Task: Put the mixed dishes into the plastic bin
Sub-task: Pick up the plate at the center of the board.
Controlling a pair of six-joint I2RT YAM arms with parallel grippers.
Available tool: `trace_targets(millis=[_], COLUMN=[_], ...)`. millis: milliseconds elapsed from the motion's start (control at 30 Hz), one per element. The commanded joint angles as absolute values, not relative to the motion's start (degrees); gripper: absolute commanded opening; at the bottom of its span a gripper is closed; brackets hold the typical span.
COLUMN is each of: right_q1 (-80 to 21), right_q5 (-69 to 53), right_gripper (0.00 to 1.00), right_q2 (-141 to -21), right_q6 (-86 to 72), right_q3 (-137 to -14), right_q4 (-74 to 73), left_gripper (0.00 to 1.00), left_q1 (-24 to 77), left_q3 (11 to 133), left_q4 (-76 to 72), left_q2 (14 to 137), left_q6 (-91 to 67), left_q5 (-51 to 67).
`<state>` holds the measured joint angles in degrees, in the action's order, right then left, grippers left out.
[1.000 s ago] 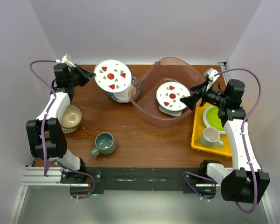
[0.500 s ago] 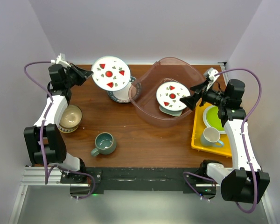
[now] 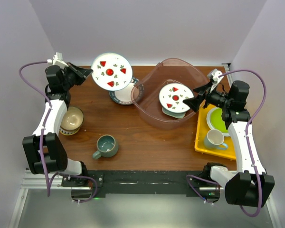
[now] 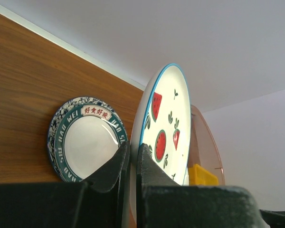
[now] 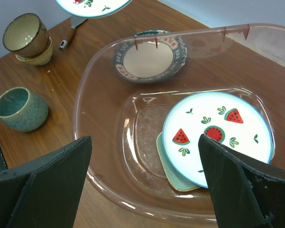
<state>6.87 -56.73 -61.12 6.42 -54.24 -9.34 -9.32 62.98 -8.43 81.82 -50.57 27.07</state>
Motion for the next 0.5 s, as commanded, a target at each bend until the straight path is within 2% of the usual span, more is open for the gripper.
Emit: trace_targets(millis=[0,467], right_q1=[7.3,7.2], right_q5=[-58.4,-59.4], right_gripper=[0.98,0.98], right_q2=[-61.2,-61.5], right_q6=[6.0,5.6], right_q3=[-54.1,-54.0], right_q4=[-6.9,-6.5], left_gripper=[0.0,0.0], left_q1=[-10.0,-10.1], left_q3=[64.3,65.1], left_q4=[-17.2,-17.9], left_q2=[77.2,75.2], left_q6=[-55.4,-56.8], left_q5=[29.5,29.6])
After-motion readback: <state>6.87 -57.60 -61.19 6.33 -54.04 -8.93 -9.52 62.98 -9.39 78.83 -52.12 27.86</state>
